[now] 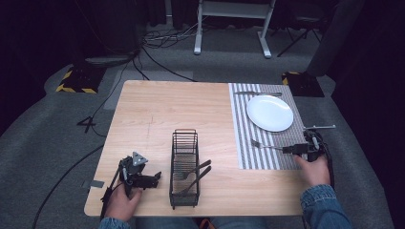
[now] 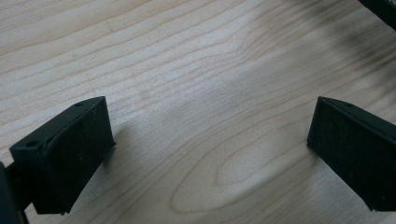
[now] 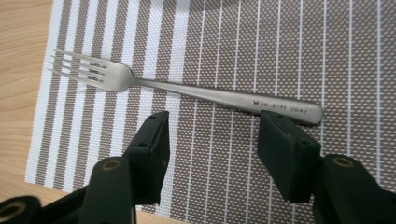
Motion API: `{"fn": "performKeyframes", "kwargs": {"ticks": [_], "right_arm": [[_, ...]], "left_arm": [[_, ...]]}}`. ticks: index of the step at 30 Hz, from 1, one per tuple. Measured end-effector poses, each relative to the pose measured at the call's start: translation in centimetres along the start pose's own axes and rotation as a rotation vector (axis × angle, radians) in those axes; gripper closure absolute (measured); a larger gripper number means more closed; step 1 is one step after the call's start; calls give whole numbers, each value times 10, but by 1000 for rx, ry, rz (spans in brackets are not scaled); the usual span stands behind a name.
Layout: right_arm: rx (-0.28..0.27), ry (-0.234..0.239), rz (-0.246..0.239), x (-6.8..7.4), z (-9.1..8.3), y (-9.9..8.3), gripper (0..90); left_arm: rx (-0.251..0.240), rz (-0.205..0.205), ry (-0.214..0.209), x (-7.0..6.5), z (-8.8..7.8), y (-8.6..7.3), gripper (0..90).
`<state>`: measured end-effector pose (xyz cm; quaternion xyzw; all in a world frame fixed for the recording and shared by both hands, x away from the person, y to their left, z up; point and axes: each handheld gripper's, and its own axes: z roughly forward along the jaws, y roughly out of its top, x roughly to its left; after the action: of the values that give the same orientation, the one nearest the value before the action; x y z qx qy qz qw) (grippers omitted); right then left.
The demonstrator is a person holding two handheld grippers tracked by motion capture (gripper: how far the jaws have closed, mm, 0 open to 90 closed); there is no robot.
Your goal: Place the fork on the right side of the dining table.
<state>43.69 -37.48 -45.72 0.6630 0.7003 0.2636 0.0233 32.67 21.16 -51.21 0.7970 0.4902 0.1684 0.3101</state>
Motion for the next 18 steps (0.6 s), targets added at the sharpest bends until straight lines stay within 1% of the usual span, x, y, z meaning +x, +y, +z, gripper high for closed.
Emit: {"fn": "performKeyframes", "kwargs": {"ticks": [2,5,7,8,9,15,16,18], "right_arm": [[0,4,6,-2,3,-1,441],[-7,-3,18,-3,9,0,439],[-2,-14,19,-4,14,1,436],[-4,-10,17,-4,16,1,445],[-20,-9,18,-4,16,2,438],[-56,-14,37,-7,21,10,432],[-66,-12,34,-8,22,11,424],[-91,-1,45,-10,24,13,422]], "left_arm": [[1,2,0,0,0,0,3],[0,1,1,0,0,0,3],[0,1,1,0,0,0,3],[0,0,0,0,0,0,3],[1,1,0,0,0,0,3],[1,1,1,0,0,0,3],[1,1,1,0,0,0,3],[1,1,1,0,0,0,3]]}}
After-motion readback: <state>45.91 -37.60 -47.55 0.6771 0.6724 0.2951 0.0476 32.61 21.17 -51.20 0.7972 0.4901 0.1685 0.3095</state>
